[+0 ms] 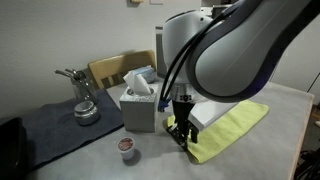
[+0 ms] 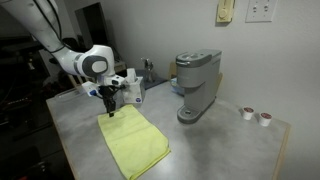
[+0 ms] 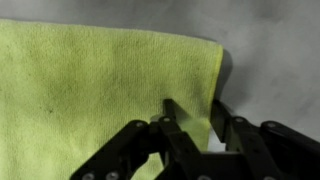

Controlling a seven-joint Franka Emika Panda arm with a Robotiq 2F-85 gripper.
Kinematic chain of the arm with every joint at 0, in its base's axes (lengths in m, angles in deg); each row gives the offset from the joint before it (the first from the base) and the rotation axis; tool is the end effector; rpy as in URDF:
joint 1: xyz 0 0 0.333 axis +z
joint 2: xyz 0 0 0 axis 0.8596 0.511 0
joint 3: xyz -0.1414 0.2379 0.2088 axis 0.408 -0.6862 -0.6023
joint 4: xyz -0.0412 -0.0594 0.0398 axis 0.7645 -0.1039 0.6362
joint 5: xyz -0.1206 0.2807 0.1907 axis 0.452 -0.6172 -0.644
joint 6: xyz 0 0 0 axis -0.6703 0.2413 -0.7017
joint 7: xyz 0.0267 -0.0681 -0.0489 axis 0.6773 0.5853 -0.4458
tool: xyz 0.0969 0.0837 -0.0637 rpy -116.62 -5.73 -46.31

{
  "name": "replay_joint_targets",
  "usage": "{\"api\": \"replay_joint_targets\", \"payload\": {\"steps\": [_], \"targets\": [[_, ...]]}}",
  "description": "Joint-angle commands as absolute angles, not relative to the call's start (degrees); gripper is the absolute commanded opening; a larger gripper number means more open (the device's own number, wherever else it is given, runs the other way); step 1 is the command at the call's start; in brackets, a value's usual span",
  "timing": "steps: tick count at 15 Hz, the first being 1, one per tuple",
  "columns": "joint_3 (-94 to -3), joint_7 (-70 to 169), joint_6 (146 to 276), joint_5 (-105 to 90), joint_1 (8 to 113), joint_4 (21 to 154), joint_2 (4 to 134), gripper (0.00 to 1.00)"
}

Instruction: Fold the yellow towel once from left to right

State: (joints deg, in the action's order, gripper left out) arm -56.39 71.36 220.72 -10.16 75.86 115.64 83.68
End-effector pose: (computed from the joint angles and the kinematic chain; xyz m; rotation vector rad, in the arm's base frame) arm 0.5219 0.1919 0.1670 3.1067 -0.1825 -0.2045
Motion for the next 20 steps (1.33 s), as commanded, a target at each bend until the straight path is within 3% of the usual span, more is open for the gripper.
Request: {"api": "replay_joint_targets", "payload": {"steps": [1, 3, 20], "targets": [[-56.87, 69.01, 221.33, -11.38, 75.24, 115.97, 84.19, 0.11], [-57.22, 68.51, 221.47, -11.60, 75.11, 115.92, 84.14, 0.00], [-64.20, 50.02, 221.41, -17.81, 70.71, 117.64, 82.18, 0.01]]}}
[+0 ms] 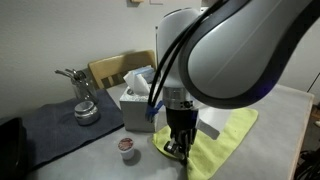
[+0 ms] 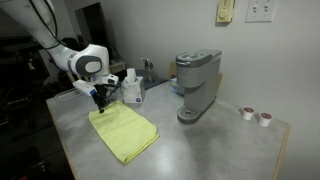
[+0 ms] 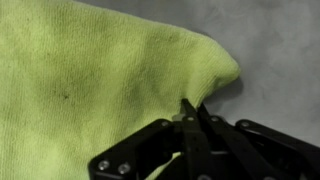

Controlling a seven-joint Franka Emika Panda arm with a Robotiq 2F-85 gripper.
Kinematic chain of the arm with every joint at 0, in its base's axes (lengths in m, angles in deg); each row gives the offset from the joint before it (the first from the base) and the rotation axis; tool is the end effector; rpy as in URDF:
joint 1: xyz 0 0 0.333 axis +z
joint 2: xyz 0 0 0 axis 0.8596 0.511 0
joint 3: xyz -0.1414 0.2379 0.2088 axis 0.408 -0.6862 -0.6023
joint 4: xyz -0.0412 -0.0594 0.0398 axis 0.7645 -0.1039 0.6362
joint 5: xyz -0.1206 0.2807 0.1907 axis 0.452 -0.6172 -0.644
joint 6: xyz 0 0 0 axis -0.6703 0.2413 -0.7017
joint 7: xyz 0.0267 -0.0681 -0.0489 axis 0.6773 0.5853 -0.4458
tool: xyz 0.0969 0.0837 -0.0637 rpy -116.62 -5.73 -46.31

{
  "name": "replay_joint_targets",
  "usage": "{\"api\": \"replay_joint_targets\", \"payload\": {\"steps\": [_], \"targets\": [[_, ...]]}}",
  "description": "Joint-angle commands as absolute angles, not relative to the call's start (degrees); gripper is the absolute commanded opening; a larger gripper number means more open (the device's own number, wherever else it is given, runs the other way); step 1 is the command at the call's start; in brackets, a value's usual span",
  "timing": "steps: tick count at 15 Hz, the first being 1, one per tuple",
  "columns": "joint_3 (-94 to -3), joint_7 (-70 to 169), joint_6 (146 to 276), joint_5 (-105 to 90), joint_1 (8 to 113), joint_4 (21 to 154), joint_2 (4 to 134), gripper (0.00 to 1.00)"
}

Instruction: Fold the yellow towel once from left to right

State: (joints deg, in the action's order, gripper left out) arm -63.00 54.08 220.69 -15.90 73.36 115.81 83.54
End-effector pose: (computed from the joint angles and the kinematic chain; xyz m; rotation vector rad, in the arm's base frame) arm 0.5063 0.2307 0.1715 -3.0210 -0.2407 0.2471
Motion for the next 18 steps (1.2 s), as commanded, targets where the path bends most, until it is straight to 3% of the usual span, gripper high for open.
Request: {"api": "replay_joint_targets", "payload": {"steps": [1, 11, 18], "targets": [[-64.58, 48.71, 221.31, -18.43, 69.85, 118.01, 81.68, 0.01], [-72.81, 21.55, 219.46, -32.47, 56.20, 122.86, 76.37, 0.01], [-71.25, 5.20, 214.62, -38.72, 50.80, 129.35, 69.38, 0.01]]}}
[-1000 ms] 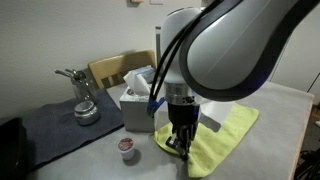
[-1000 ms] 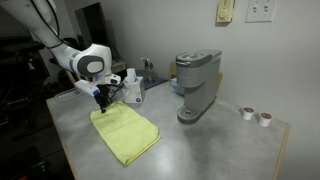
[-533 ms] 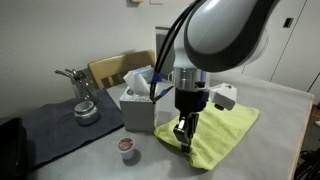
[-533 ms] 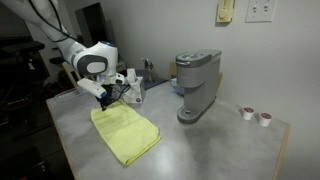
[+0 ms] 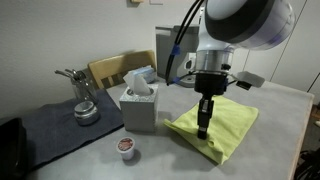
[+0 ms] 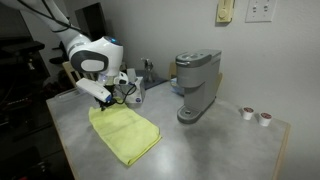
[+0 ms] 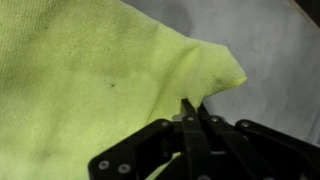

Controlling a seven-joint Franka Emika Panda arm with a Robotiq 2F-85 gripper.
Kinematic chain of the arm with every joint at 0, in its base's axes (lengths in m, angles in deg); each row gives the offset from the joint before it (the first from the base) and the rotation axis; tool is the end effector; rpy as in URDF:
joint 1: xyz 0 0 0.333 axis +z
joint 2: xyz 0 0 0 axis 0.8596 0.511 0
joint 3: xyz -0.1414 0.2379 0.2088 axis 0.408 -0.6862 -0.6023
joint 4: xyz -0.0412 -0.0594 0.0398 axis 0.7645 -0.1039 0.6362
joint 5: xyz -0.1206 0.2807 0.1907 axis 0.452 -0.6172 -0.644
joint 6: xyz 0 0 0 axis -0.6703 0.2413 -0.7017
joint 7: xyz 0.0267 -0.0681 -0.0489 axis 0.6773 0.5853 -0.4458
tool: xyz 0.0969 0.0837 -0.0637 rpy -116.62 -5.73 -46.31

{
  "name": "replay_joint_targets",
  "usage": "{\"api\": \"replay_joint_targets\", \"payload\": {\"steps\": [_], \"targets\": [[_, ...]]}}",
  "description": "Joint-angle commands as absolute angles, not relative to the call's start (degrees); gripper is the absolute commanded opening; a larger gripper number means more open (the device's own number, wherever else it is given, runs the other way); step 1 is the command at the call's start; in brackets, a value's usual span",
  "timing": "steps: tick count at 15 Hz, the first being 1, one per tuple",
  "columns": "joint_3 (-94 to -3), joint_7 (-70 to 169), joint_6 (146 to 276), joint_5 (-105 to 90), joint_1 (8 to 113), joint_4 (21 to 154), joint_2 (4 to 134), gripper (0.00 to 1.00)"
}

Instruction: Fold the yellow towel once from left to right

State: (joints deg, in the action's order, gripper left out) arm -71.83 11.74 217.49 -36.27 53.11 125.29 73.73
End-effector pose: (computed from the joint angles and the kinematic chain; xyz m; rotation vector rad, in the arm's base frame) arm 0.4904 0.1252 0.2155 -2.6844 -0.5571 0.1530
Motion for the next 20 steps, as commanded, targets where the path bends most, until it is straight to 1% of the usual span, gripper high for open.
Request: {"api": "replay_joint_targets", "payload": {"steps": [1, 9, 14, 20], "targets": [[-70.40, 3.06, 213.55, -38.95, 50.48, 130.15, 68.49, 0.01], [-61.69, -8.67, 208.81, -37.43, 50.82, 133.94, 64.58, 0.01], [-59.69, -11.04, 210.99, -41.36, 51.25, 135.03, 62.92, 0.01], [-57.53, -7.31, 213.89, -39.51, 52.55, 135.78, 60.32, 0.01]]}}
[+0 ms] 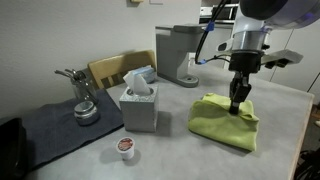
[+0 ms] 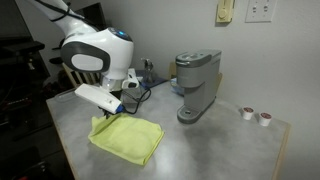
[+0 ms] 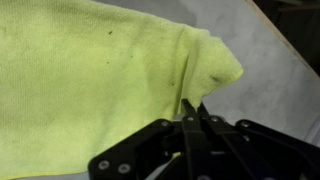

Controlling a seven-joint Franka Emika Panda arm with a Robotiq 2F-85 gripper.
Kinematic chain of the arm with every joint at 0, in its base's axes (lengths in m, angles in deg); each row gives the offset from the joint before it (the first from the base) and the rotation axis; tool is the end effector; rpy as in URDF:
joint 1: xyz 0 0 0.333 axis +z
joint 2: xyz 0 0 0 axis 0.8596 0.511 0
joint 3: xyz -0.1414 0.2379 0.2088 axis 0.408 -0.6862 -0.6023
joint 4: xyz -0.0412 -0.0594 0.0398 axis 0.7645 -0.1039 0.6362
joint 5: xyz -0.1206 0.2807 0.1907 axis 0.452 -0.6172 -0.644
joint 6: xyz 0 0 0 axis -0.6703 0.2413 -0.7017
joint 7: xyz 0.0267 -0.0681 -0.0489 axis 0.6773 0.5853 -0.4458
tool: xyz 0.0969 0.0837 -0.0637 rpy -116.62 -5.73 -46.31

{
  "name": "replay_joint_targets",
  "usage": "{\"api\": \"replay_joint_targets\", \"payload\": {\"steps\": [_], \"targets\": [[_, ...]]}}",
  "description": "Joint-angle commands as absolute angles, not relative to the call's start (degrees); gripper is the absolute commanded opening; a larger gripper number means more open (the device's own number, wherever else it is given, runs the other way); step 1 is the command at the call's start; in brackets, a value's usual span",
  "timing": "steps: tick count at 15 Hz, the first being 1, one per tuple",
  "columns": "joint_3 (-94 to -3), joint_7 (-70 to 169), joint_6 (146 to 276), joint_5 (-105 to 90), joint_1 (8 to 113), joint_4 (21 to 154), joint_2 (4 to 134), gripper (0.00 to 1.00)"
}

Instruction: Fold the yellow towel once from left to right

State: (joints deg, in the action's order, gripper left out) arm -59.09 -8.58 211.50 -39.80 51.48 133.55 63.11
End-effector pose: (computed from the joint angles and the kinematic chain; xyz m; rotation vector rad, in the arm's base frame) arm 0.4493 0.0082 0.2453 -2.6495 -0.6658 0.0815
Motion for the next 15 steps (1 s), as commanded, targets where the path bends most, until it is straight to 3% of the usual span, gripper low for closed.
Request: {"api": "replay_joint_targets", "payload": {"steps": [1, 15], "targets": [[-57.00, -6.45, 214.60, -38.95, 52.61, 136.00, 59.80, 0.01], [-50.39, 2.11, 221.44, -31.28, 51.85, 137.49, 56.68, 0.01]]}}
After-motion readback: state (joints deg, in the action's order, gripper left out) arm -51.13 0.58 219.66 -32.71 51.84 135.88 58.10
